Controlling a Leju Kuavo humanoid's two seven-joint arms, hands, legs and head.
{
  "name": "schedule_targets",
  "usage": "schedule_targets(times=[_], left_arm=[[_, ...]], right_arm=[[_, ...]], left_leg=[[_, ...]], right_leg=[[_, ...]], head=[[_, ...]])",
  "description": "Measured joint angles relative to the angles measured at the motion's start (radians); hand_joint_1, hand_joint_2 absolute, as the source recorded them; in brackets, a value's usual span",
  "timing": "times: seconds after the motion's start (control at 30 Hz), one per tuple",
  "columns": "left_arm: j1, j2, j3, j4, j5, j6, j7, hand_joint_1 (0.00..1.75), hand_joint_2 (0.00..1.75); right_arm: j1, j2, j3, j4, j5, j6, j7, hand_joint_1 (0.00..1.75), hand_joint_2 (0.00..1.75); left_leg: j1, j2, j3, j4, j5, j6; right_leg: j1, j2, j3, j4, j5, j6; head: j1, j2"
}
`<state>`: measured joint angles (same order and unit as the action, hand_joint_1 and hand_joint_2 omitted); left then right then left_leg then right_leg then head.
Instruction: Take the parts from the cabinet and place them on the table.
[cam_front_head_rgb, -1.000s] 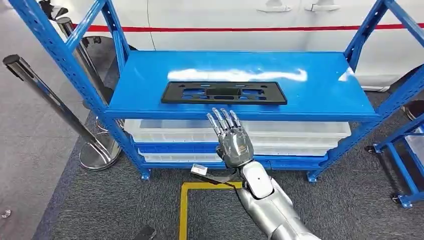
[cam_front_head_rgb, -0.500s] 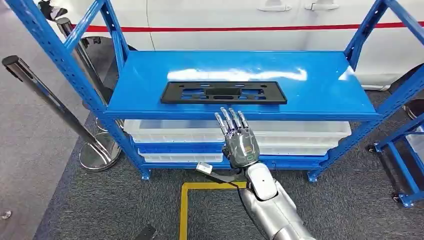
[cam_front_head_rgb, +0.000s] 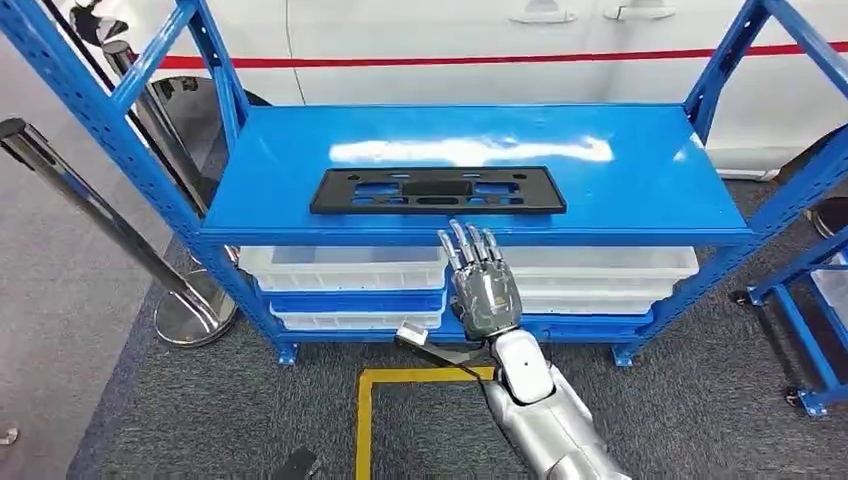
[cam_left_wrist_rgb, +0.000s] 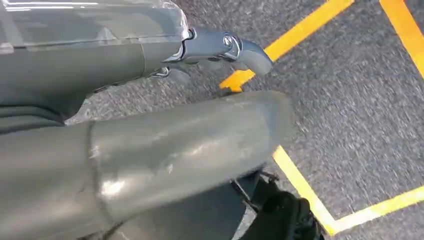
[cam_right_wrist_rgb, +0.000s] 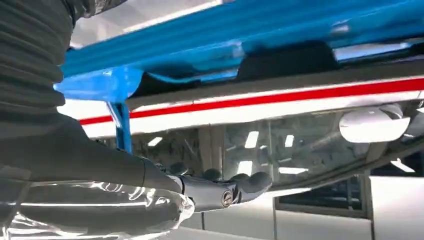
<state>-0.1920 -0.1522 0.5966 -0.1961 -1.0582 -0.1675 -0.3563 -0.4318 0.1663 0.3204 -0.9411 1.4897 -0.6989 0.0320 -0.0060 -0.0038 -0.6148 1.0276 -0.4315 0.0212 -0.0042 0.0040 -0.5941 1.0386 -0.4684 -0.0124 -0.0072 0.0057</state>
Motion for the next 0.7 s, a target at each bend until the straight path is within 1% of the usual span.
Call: schedule_targets(times=[0.03, 0.07, 0.1, 0.13, 0.2, 0.23, 0.27, 0.3, 0.33, 0.37, 0.4, 0.43, 0.47, 0.5, 0.53, 0.57, 0.6, 0.63, 0.67, 0.7], left_arm=[[0.001, 0.000, -0.001, 0.000, 0.000, 0.000, 0.000, 0.00, 0.00], [0.001, 0.000, -0.002, 0.000, 0.000, 0.000, 0.000, 0.00, 0.00], [0.001, -0.002, -0.003, 0.000, 0.000, 0.000, 0.000, 0.00, 0.00], [-0.001, -0.002, -0.005, 0.000, 0.000, 0.000, -0.001, 0.00, 0.00], [-0.004, -0.003, -0.006, 0.000, 0.000, 0.000, -0.001, 0.00, 0.00], [-0.003, -0.003, -0.007, 0.000, 0.000, -0.001, -0.001, 0.00, 0.00], [-0.002, -0.003, -0.007, 0.000, 0.000, -0.001, -0.001, 0.00, 0.00], [0.000, -0.003, -0.007, 0.000, 0.000, -0.001, 0.000, 0.00, 0.00], [0.000, -0.003, -0.008, 0.000, 0.000, -0.001, 0.000, 0.00, 0.00], [0.000, -0.004, -0.009, 0.000, 0.000, -0.002, 0.000, 0.00, 0.00], [0.000, -0.005, -0.011, 0.000, 0.000, -0.002, 0.000, 0.00, 0.00], [0.000, -0.005, -0.013, 0.000, 0.000, -0.002, 0.000, 0.00, 0.00], [-0.004, -0.005, -0.013, 0.000, 0.001, -0.002, 0.000, 0.00, 0.00], [-0.005, -0.005, -0.014, 0.000, 0.001, -0.002, -0.001, 0.00, 0.00], [-0.003, -0.005, -0.014, 0.000, 0.001, -0.002, 0.000, 0.00, 0.00], [-0.003, -0.005, -0.015, 0.000, 0.001, -0.002, 0.000, 0.00, 0.00], [-0.004, -0.005, -0.015, -0.001, 0.001, -0.002, 0.000, 0.00, 0.00], [-0.005, -0.005, -0.016, -0.001, 0.001, -0.001, -0.001, 0.00, 0.00], [-0.005, -0.005, -0.016, -0.001, 0.002, 0.000, -0.001, 0.00, 0.00], [-0.005, -0.005, -0.017, -0.001, 0.003, 0.000, -0.001, 0.00, 0.00]], right_arm=[[-0.001, 0.000, 0.000, 0.001, 0.000, 0.000, 0.000, 0.00, 1.75], [-0.003, 0.000, 0.000, 0.000, -0.001, 0.000, 0.000, 0.00, 1.75], [-0.005, -0.002, 0.000, 0.001, -0.001, 0.000, 0.001, 0.00, 1.75], [-0.009, -0.003, 0.000, 0.001, -0.001, 0.000, 0.001, 0.00, 1.75], [-0.010, -0.006, 0.000, 0.003, -0.002, 0.000, 0.003, 0.00, 1.75], [-0.007, -0.010, 0.000, 0.005, -0.002, 0.000, 0.003, 0.00, 1.75], [-0.005, -0.013, 0.000, 0.007, -0.003, 0.000, 0.004, 0.00, 1.75], [-0.004, -0.015, 0.000, 0.010, -0.003, 0.000, 0.005, 0.00, 1.75], [-0.004, -0.016, 0.000, 0.011, -0.003, 0.000, 0.007, 0.00, 1.75], [-0.005, -0.017, 0.000, 0.011, -0.003, 0.000, 0.010, 0.00, 1.75], [-0.006, -0.017, 0.000, 0.011, -0.003, 0.000, 0.011, 0.00, 1.75], [-0.006, -0.019, -0.001, 0.011, -0.004, 0.000, 0.011, 0.00, 1.75], [-0.008, -0.020, -0.001, 0.012, -0.005, 0.000, 0.011, 0.00, 1.75], [-0.006, -0.021, -0.001, 0.012, -0.006, 0.000, 0.011, 0.00, 1.75], [-0.005, -0.023, -0.002, 0.012, -0.007, 0.000, 0.011, 0.00, 1.75], [-0.006, -0.023, -0.003, 0.012, -0.008, 0.000, 0.012, 0.00, 1.75], [-0.007, -0.023, -0.003, 0.011, -0.012, 0.000, 0.012, 0.00, 1.75], [-0.007, -0.023, -0.005, 0.010, -0.014, 0.000, 0.011, 0.00, 1.75], [-0.008, -0.023, -0.008, 0.010, -0.021, 0.000, 0.009, 0.00, 1.75], [-0.008, -0.022, -0.011, 0.009, -0.026, 0.000, 0.006, 0.00, 1.75]], left_leg=[[-0.001, 0.000, 0.001, -0.001, -0.001, 0.004], [0.008, -0.001, 0.011, -0.016, 0.003, 0.010], [0.012, 0.000, 0.022, -0.026, 0.007, 0.013], [0.012, 0.001, 0.026, -0.029, 0.005, 0.019], [0.012, 0.001, 0.029, -0.028, 0.001, 0.024], [0.012, 0.001, 0.030, -0.027, -0.003, 0.026], [0.012, 0.001, 0.031, -0.025, -0.005, 0.025], [0.013, 0.000, 0.034, -0.023, -0.010, 0.023], [0.014, 0.000, 0.038, -0.019, -0.016, 0.020], [0.016, -0.001, 0.044, -0.014, -0.024, 0.016], [0.018, -0.002, 0.050, -0.007, -0.033, 0.012], [0.018, -0.001, 0.050, -0.002, -0.042, 0.005], [0.010, -0.003, 0.045, 0.010, -0.048, -0.003], [0.010, -0.003, 0.046, 0.003, -0.047, -0.007], [0.011, -0.003, 0.048, 0.000, -0.048, -0.010], [0.013, -0.001, 0.052, -0.002, -0.050, -0.017], [0.014, -0.001, 0.055, -0.001, -0.057, -0.022], [0.017, 0.001, 0.052, 0.020, -0.068, -0.027], [0.017, 0.000, 0.028, 0.074, -0.095, -0.030], [0.017, 0.000, -0.011, 0.147, -0.125, -0.032]], right_leg=[[-0.002, -0.001, 0.002, -0.004, 0.000, 0.006], [0.004, -0.001, 0.008, -0.005, -0.004, 0.013], [-0.001, -0.001, 0.007, 0.008, -0.011, 0.018], [0.000, -0.001, -0.009, 0.043, -0.031, 0.021], [-0.004, -0.001, -0.084, 0.178, -0.092, 0.028], [-0.005, -0.001, -0.136, 0.262, -0.120, 0.032], [-0.008, -0.001, -0.169, 0.306, -0.124, 0.035], [-0.011, -0.002, -0.176, 0.300, -0.099, 0.037], [-0.014, -0.003, -0.159, 0.251, -0.055, 0.039], [-0.016, -0.003, -0.122, 0.168, 0.000, 0.040], [-0.019, -0.004, -0.080, 0.077, 0.049, 0.042], [-0.019, -0.004, -0.057, 0.032, 0.044, 0.041], [-0.014, -0.004, -0.053, 0.015, 0.038, 0.035], [-0.014, -0.003, -0.054, 0.021, 0.037, 0.026], [-0.011, -0.001, -0.054, 0.020, 0.034, 0.022], [-0.009, 0.002, -0.054, 0.020, 0.033, 0.014], [-0.013, 0.001, -0.047, 0.014, 0.032, 0.007], [-0.015, 0.001, -0.038, 0.011, 0.029, 0.000], [-0.015, 0.000, -0.032, 0.009, 0.026, -0.006], [-0.014, -0.002, -0.029, 0.009, 0.023, -0.010]], head=[[-0.001, 0.000], [0.000, 0.000], [0.000, 0.000], [0.000, 0.000], [0.000, 0.000], [0.000, 0.000], [0.000, 0.000], [0.000, 0.000], [0.000, 0.000], [0.000, 0.000], [0.000, 0.000], [0.000, 0.000], [-0.001, 0.000], [0.000, 0.000], [0.000, 0.000], [0.000, 0.000], [-0.001, 0.000], [0.000, 0.000], [-0.001, 0.000], [0.000, 0.000]])
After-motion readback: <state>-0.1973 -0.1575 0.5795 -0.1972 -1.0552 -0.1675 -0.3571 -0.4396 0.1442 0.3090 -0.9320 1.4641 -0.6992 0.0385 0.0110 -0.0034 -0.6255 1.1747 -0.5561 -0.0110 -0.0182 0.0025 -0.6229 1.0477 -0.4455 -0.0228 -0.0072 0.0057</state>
